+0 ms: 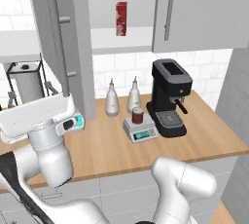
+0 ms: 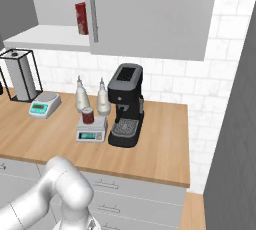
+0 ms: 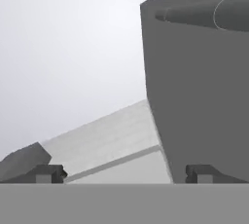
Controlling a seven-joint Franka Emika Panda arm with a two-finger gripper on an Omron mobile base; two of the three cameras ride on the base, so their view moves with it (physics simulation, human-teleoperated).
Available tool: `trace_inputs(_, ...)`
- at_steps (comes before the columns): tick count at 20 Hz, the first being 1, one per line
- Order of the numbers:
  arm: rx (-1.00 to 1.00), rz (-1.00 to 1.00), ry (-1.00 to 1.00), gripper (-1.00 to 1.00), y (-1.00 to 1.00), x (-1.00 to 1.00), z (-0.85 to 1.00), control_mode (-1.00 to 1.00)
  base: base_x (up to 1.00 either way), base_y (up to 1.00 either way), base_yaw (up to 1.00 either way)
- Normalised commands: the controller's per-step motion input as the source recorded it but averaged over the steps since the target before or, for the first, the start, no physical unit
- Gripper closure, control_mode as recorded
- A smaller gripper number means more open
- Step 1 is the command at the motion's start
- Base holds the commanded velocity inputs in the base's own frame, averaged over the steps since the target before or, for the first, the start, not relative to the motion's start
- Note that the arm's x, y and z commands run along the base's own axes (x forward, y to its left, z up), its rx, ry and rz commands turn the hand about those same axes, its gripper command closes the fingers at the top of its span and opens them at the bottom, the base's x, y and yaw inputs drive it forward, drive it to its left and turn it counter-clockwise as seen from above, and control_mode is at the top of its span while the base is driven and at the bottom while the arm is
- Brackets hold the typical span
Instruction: Pick the canned food and place it on the digital scale for weighing, and close the cabinet.
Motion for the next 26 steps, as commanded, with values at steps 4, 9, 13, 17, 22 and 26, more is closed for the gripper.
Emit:
trace_inputs(4, 0.23, -0.34, -0.03, -1.00, -0.55, -0.09, 0.07, -1.00, 0.00, 0.00, 0.00)
trace_inputs(9, 0.21, -0.34, -0.02, -1.00, -0.60, -0.03, 0.20, -1.00, 0.00, 0.00, 0.00)
trace_inputs(13, 0.23, -0.33, -0.02, -1.00, -0.68, -0.01, 0.23, -1.00, 0.00, 0.00, 0.00)
trace_inputs(17, 0.24, -0.30, 0.00, -1.00, -0.72, 0.00, 0.13, -1.00, 0.00, 0.00, 0.00)
trace_inputs(22, 0.17, -0.34, 0.02, -1.00, -0.66, 0.01, 0.22, -1.00, 0.00, 0.00, 0.00)
trace_inputs(26, 0.08, -0.34, 0.04, -1.00, -0.37, 0.14, 0.09, -1.00, 0.00, 0.00, 0.00)
